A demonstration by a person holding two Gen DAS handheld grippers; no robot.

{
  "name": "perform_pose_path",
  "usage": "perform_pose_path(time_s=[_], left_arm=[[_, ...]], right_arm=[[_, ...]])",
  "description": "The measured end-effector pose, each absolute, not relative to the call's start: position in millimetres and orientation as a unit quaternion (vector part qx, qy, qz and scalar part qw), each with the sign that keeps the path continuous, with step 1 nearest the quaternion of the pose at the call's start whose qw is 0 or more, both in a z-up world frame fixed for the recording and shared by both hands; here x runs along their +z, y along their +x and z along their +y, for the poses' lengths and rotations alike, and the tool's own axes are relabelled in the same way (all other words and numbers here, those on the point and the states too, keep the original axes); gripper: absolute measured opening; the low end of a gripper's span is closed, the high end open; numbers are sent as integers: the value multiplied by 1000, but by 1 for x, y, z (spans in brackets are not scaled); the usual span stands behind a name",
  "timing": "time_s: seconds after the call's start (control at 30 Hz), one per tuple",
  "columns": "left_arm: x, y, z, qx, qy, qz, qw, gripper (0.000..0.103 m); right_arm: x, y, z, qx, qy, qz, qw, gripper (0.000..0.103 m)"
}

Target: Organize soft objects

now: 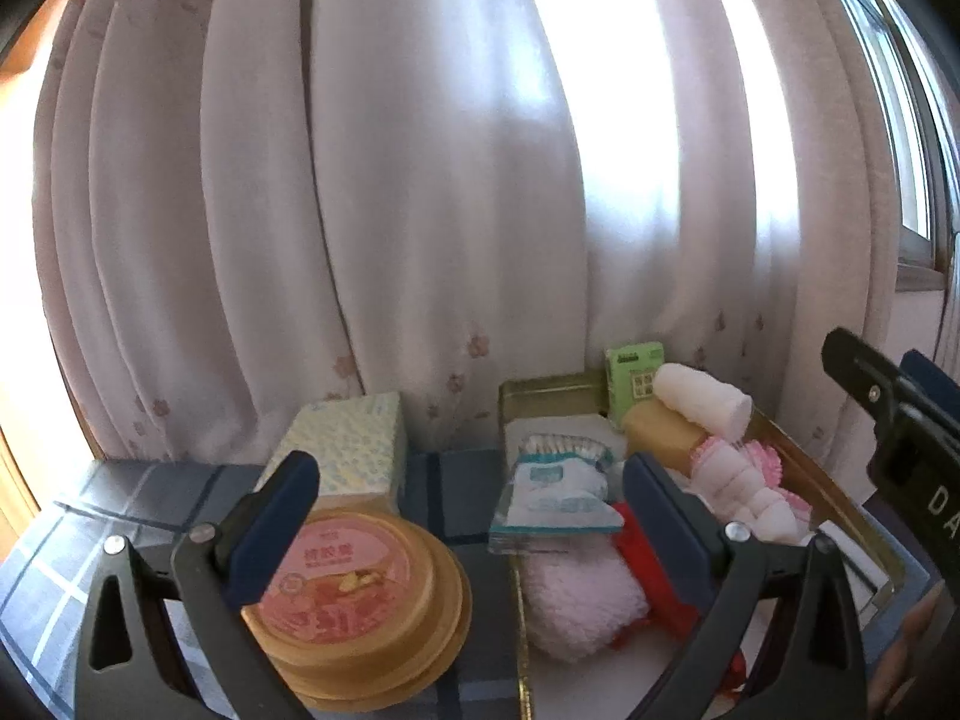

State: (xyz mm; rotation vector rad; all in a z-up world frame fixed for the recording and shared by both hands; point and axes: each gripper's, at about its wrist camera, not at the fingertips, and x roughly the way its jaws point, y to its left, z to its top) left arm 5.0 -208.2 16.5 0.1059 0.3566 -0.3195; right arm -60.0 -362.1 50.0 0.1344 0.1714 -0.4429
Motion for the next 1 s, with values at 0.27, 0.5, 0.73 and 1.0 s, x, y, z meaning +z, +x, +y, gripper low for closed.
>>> perform_pose_path(time_s=[0.27, 0.5, 0.73, 1.0], left_arm=[[15, 1, -206, -158, 55, 163, 972, 103], [17, -2, -197, -155, 28, 157, 975, 103], [18, -7, -197, -159, 31, 150, 975, 103], [19, -7, -197, -156, 29, 151, 976, 103]], right_arm=[[49, -69, -360, -225, 67, 70, 970, 78], [51, -76, -351, -229, 56, 56, 970, 78], [55, -82, -342, -238, 34, 36, 970, 78], [56, -81, -338, -238, 21, 34, 970, 80]])
